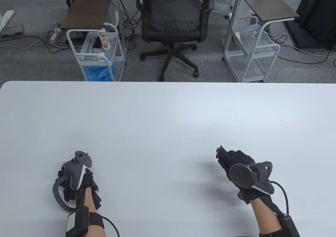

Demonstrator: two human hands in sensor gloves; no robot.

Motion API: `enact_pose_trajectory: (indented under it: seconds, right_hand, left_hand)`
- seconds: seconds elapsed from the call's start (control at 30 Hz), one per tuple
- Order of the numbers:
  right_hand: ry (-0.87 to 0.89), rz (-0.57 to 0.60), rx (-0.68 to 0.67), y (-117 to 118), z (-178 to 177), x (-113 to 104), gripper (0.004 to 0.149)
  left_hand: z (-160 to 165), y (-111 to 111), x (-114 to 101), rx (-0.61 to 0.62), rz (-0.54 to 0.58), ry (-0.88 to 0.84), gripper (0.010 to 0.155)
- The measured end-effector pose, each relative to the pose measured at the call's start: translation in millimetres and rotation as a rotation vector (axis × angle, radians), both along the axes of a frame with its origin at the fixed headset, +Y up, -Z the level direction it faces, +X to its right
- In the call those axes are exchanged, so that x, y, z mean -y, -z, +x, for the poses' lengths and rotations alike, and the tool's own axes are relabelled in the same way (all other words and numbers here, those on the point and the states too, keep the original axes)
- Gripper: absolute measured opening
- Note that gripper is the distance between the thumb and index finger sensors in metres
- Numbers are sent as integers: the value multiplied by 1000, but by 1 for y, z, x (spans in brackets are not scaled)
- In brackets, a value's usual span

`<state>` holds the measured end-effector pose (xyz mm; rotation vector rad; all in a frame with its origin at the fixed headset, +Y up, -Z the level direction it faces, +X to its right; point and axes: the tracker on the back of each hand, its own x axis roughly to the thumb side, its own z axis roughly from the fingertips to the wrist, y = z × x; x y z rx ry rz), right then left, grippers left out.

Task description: Remove marker cap from marker with right hand

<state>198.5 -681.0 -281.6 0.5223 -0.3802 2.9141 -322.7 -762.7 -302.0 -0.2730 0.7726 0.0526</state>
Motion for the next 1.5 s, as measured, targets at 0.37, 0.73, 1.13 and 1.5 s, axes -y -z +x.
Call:
enact_pose_trajectory:
  seconds: [0.37, 0.73, 1.13, 1.5]
  right_hand:
    - [7, -49, 6, 6, 3, 4, 51]
    - [39, -148, 30, 11, 10, 10, 51]
    - [39, -171, 87, 14, 15, 17, 49]
    - [-19, -121, 157, 16, 1, 17, 48]
  left_hand:
    - [0, 1, 5, 18, -47, -47, 61]
    - [19, 0, -34, 112, 170, 164, 76]
    - [109, -20, -93, 642, 435, -45, 84]
    - [161, -14, -46, 921, 128, -45, 84]
